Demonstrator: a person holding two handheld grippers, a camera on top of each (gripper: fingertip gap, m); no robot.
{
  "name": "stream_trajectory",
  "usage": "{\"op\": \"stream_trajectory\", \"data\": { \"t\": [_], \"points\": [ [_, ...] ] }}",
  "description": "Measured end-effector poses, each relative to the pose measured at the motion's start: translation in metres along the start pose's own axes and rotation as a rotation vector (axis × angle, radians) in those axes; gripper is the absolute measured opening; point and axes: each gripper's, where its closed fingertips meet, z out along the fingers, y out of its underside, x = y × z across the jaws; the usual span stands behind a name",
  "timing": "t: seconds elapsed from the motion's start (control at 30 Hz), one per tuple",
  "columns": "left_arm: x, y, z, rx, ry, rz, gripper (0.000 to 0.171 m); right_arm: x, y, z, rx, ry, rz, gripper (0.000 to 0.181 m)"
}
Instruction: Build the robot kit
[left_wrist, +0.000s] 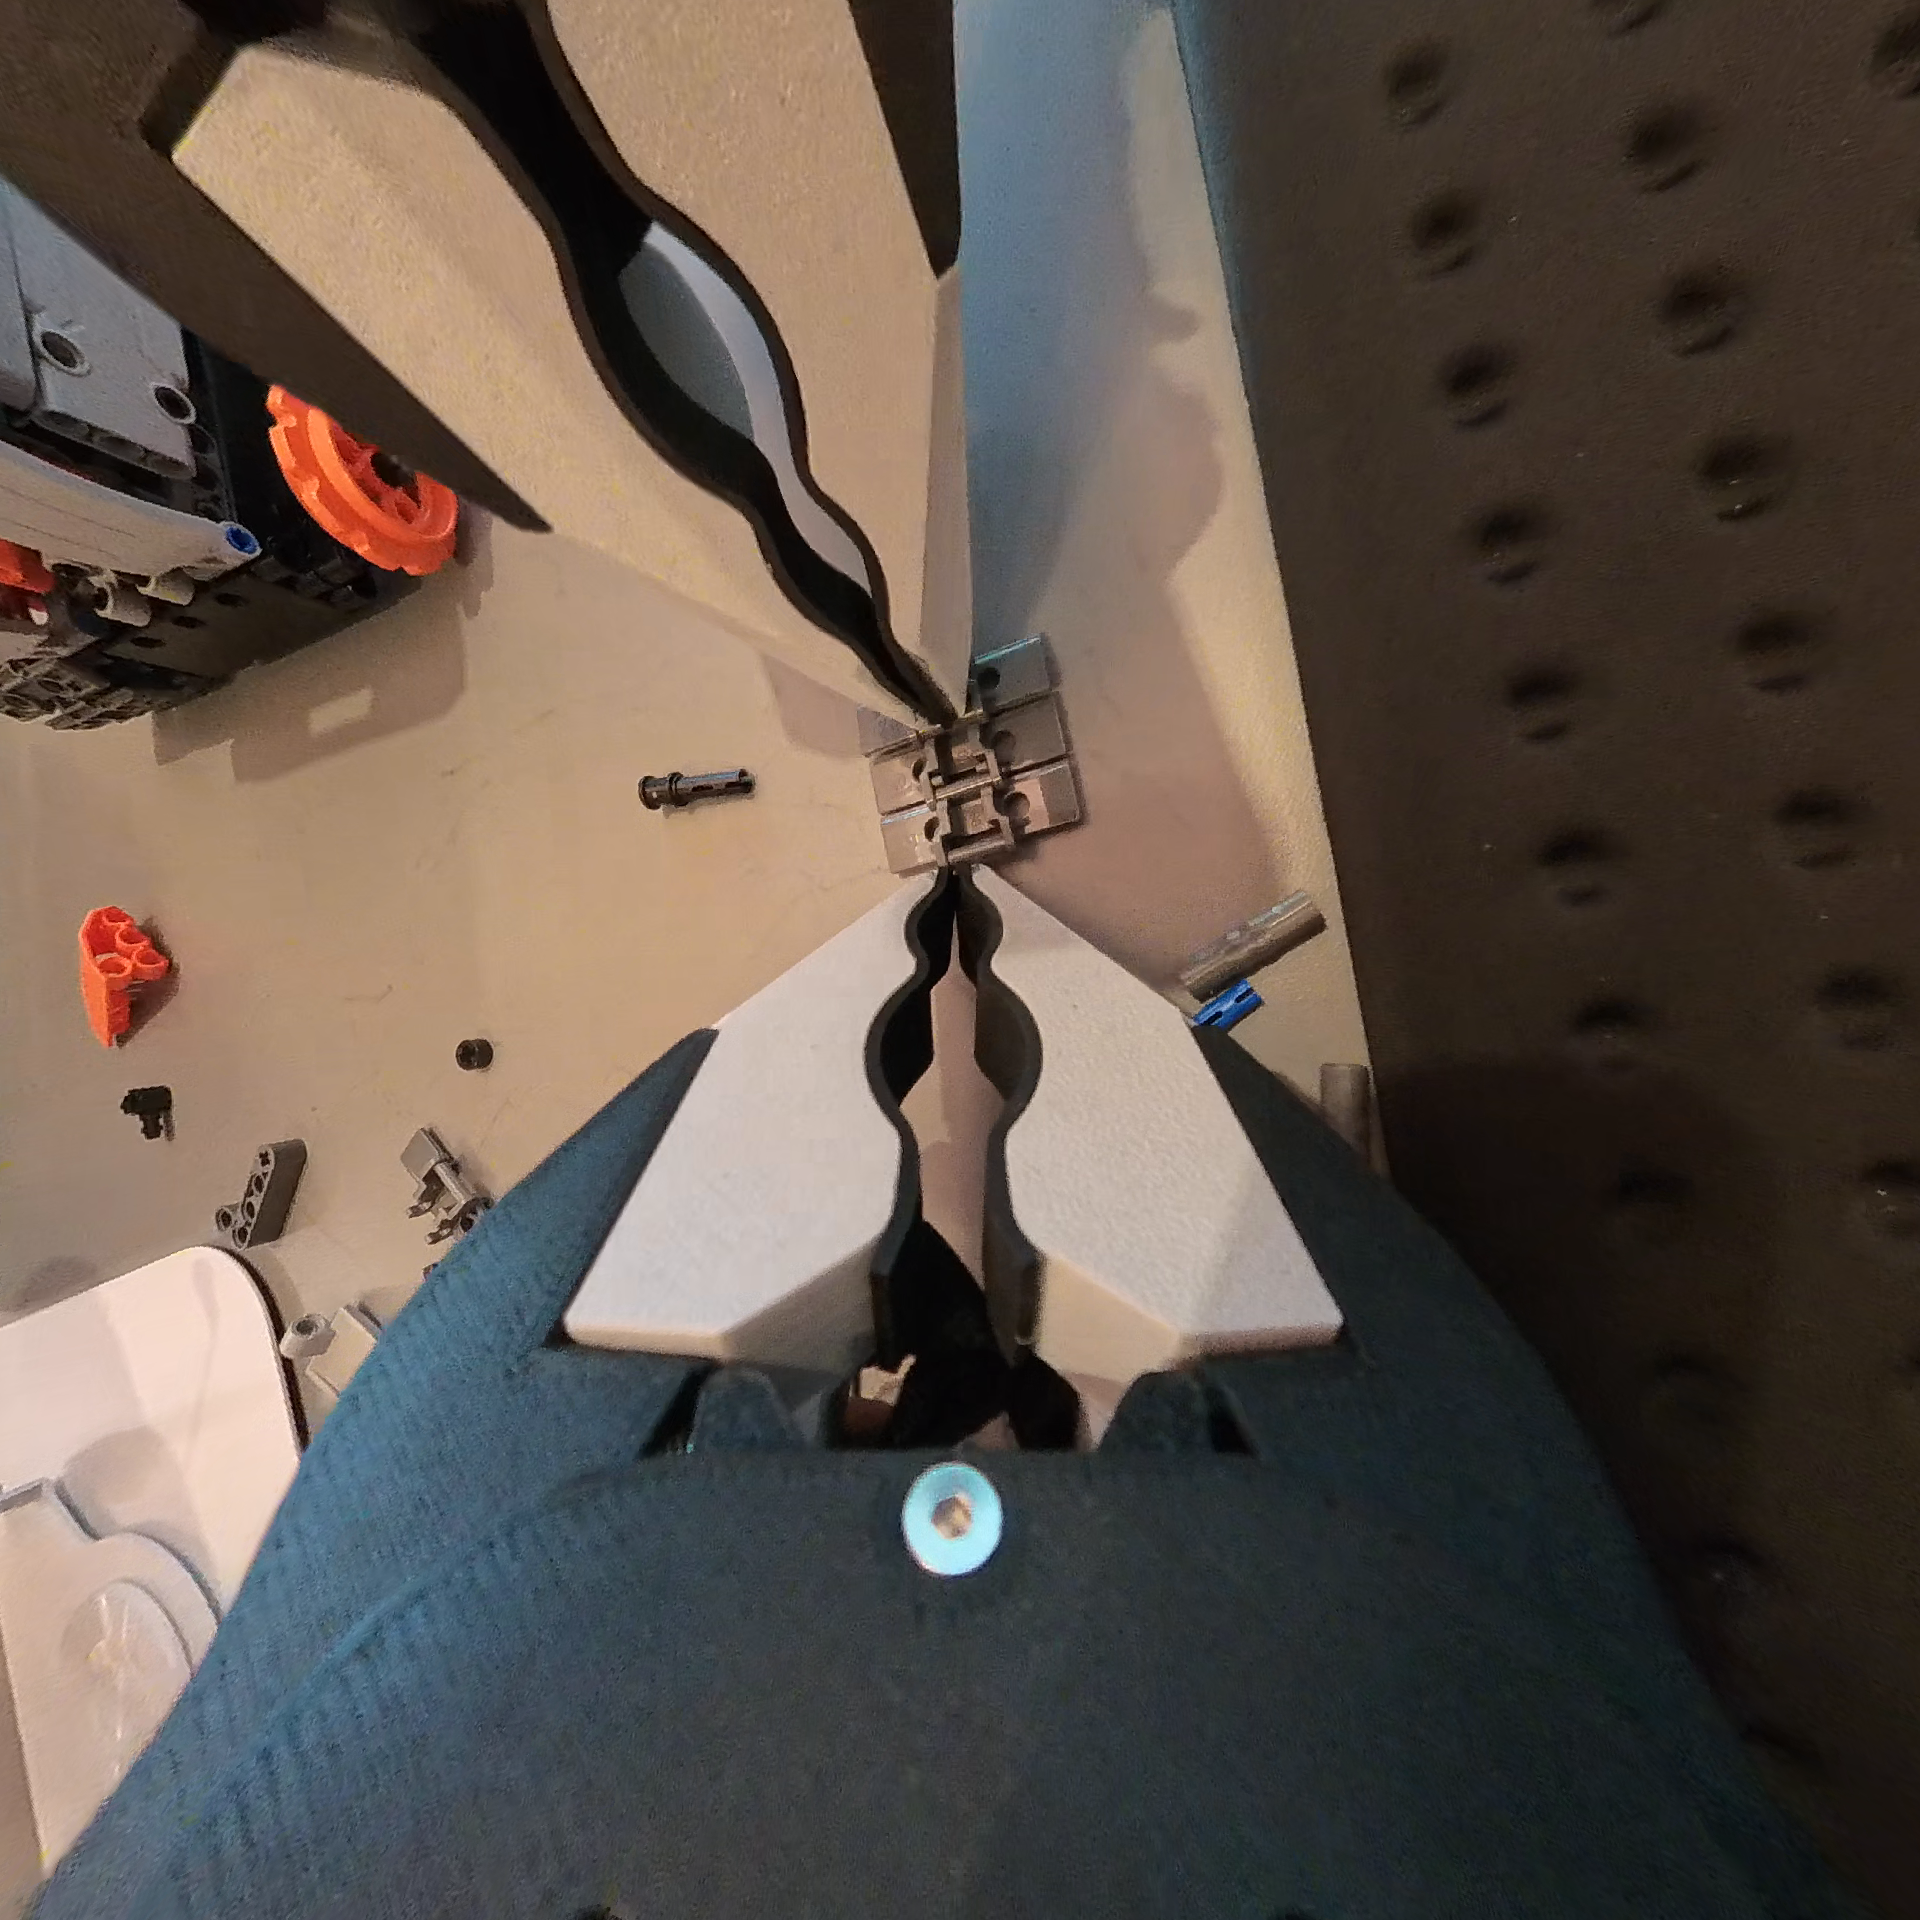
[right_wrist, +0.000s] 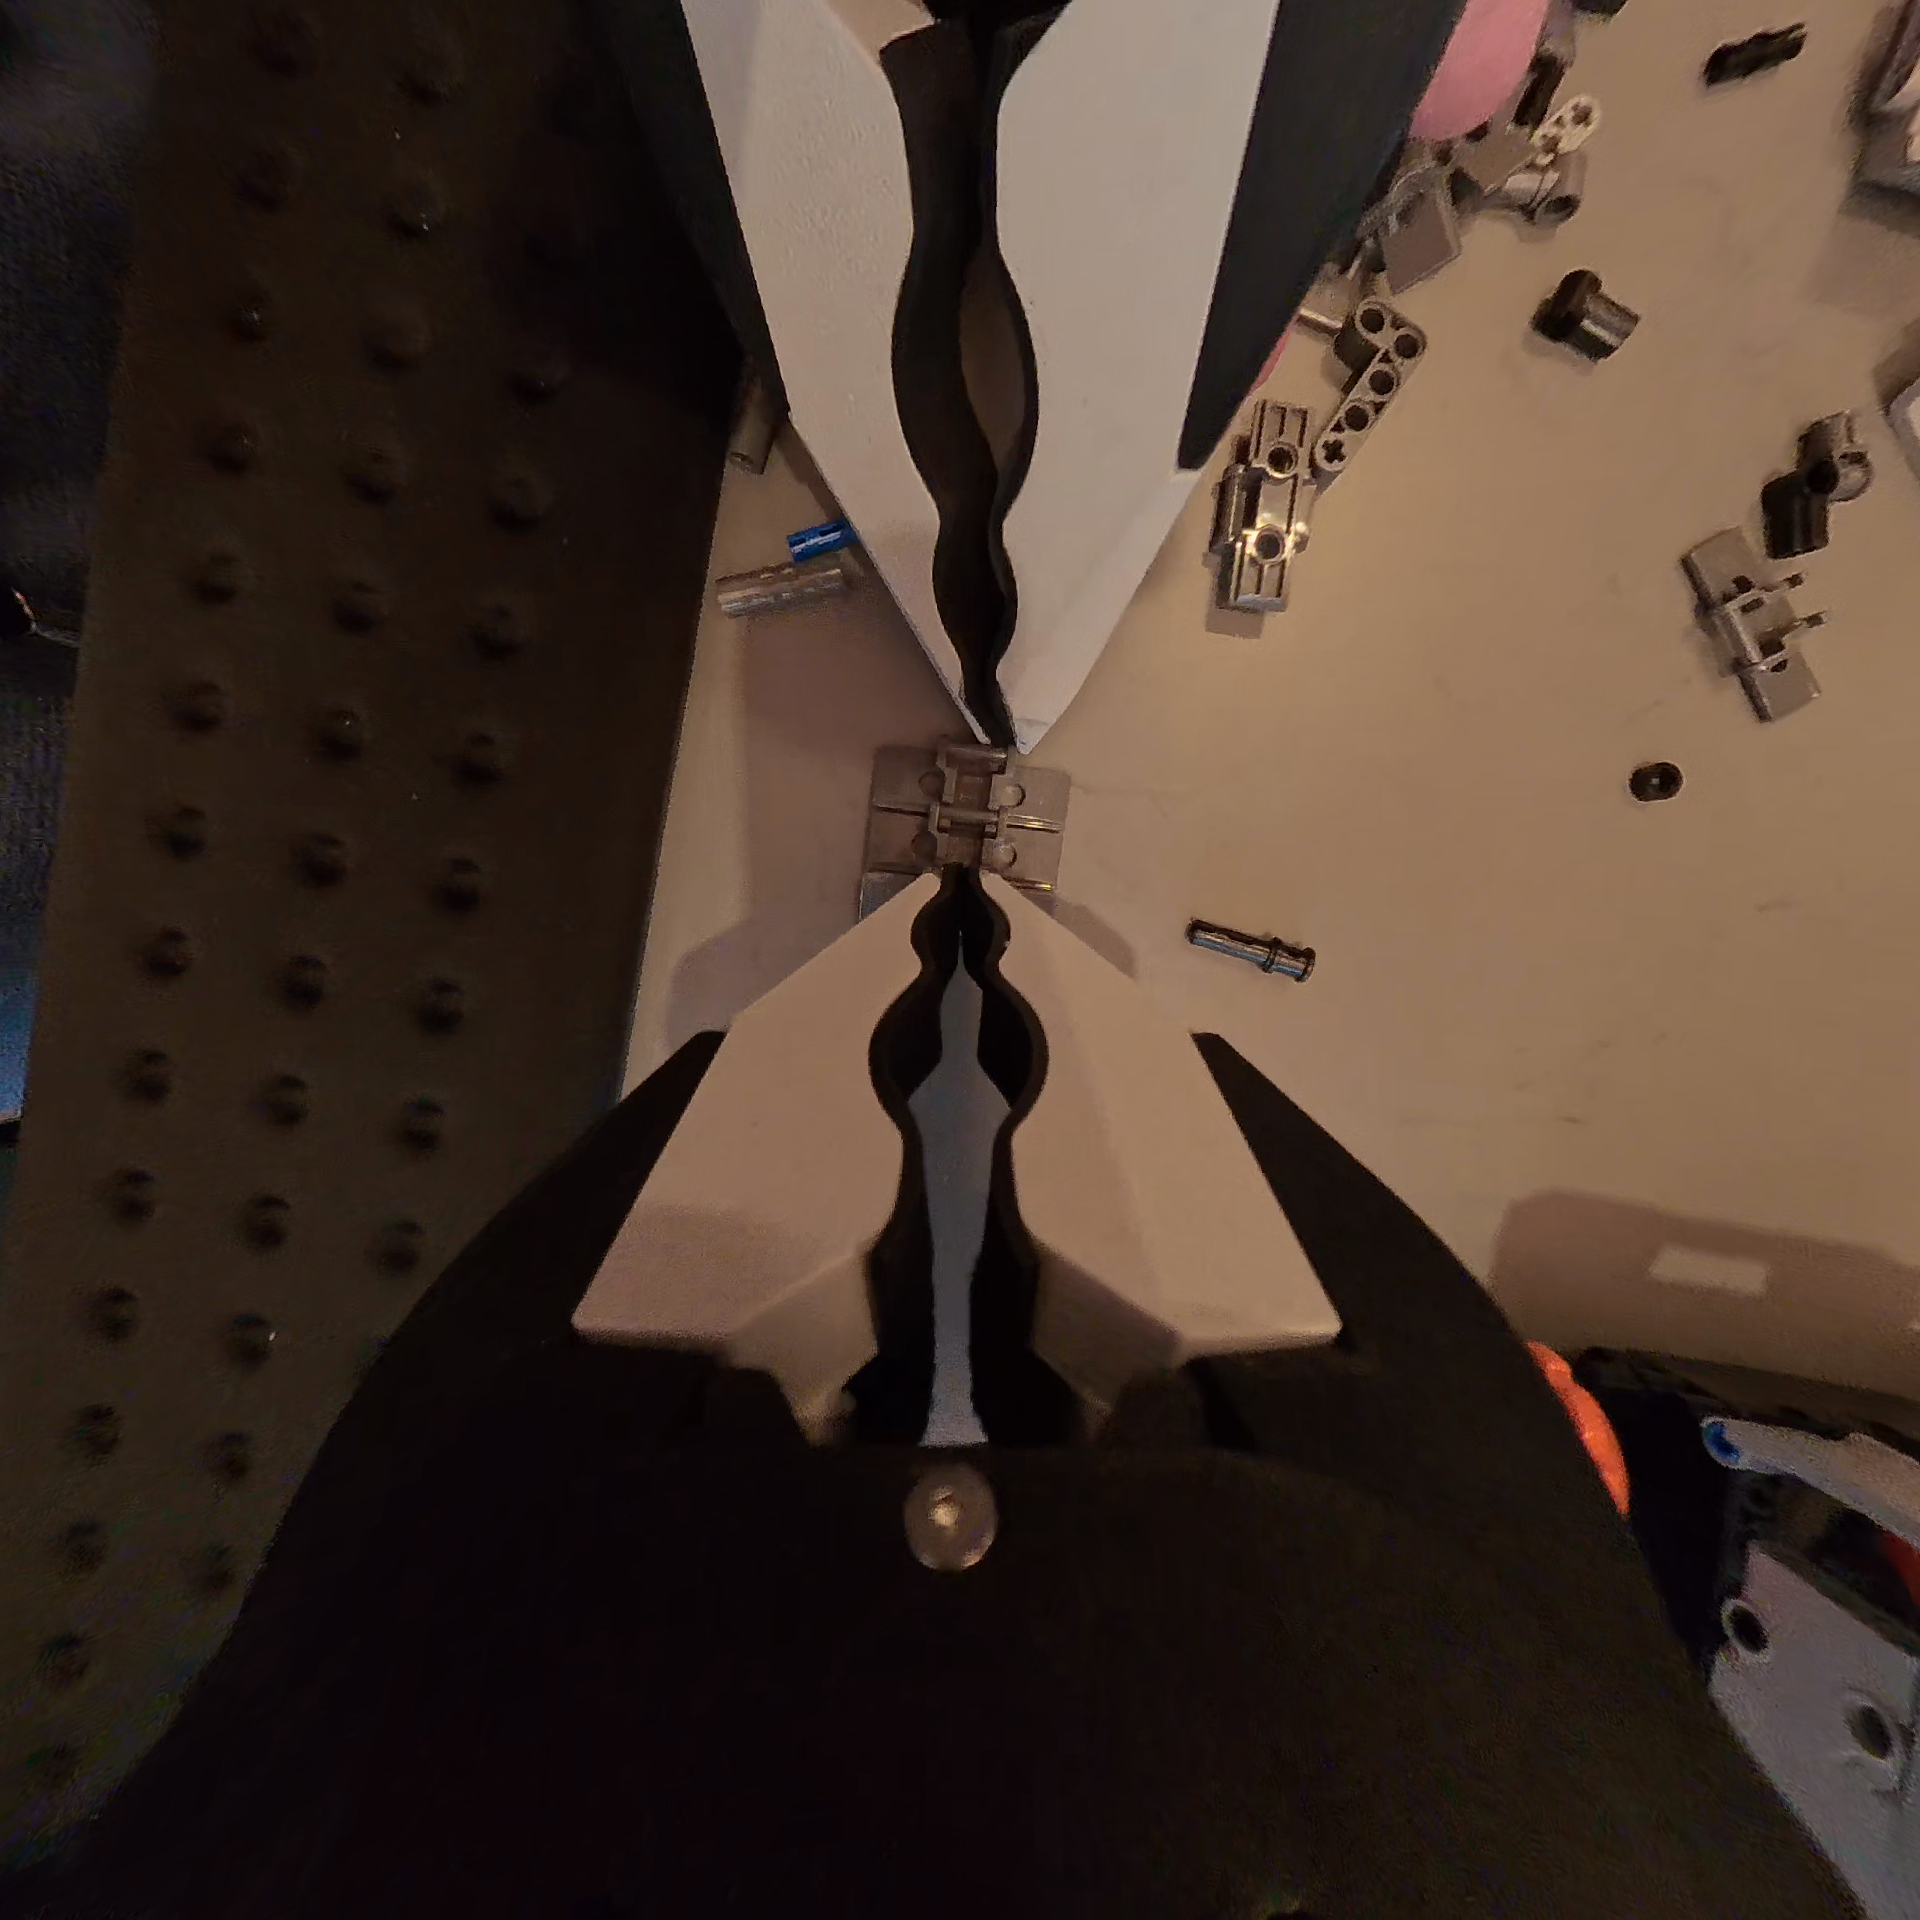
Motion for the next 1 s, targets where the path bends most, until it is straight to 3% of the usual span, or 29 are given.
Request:
{"op": "stream_trajectory", "data": {
  "t": [0.4,0.63,0.73,1.0],
  "points": [
    [0.004,-0.001,0.000,0.030,0.032,-0.040,0.000,-0.004,-0.006,0.007,-0.187,-0.122,0.051,0.000],
    [0.002,0.006,-0.005,0.023,0.017,-0.041,0.000,0.003,-0.006,0.003,-0.168,-0.045,0.050,0.000],
    [-0.001,0.015,-0.010,-0.026,0.004,-0.036,0.001,0.005,-0.008,-0.005,-0.097,-0.024,0.086,0.000],
    [-0.037,0.045,-0.075,-0.089,-0.163,-0.159,0.011,0.008,0.005,-0.006,-0.058,0.065,0.110,0.000]
  ]
}}
